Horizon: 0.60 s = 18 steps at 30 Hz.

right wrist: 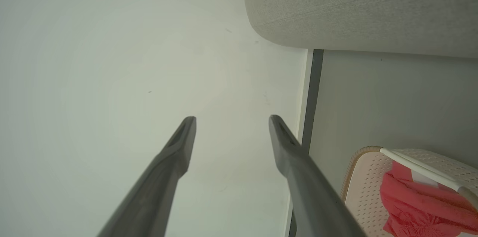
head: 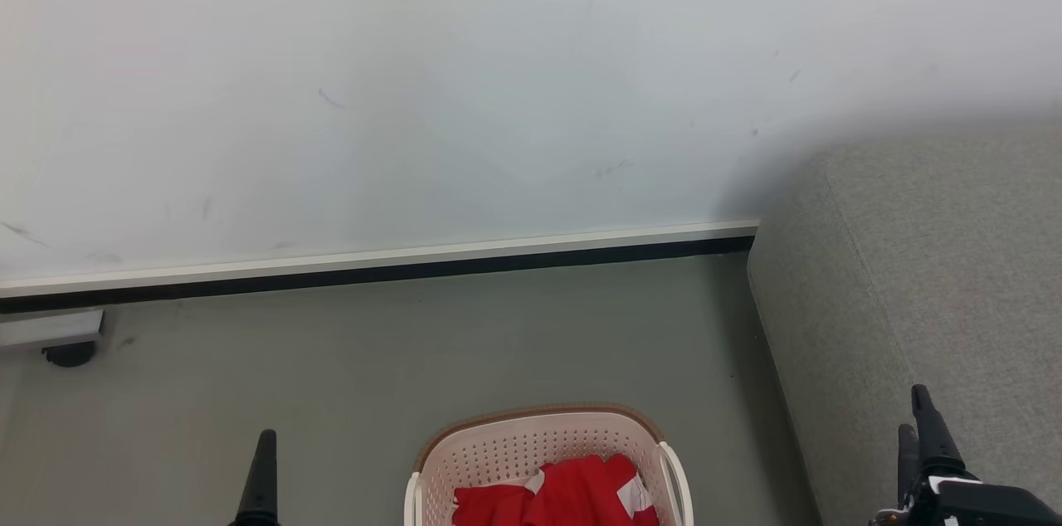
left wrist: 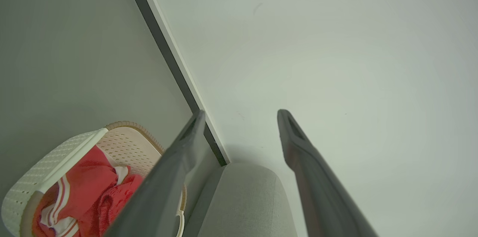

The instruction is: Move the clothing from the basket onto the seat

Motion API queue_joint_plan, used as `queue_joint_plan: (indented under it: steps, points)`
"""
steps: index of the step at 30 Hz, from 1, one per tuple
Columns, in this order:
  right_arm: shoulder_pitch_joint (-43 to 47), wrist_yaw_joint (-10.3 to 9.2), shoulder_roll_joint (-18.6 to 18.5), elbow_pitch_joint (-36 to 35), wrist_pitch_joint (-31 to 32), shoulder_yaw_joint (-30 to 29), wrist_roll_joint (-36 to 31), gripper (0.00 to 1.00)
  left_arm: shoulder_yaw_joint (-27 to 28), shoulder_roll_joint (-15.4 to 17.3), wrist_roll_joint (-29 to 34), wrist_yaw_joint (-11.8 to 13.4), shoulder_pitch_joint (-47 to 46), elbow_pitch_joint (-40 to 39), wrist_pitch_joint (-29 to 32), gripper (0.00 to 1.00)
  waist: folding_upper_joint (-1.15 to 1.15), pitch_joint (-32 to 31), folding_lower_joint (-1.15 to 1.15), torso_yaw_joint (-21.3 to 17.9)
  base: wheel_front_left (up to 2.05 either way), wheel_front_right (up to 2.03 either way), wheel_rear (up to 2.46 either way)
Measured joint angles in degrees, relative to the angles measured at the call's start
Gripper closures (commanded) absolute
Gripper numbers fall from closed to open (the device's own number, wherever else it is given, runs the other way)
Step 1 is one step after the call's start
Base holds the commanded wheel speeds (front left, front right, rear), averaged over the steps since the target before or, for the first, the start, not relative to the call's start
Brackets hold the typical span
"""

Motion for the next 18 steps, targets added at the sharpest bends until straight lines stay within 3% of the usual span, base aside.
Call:
queue_joint_plan:
  steps: [18]
  points:
    - [0.27,0.0,1.1,-0.51,0.92,0.46,-24.62,0.0,-1.29,0.03,19.81,1.82,2.64,-4.97,-3.19,0.0,0.0,-0.69,0.0,0.19,0.0,0.0,0.0]
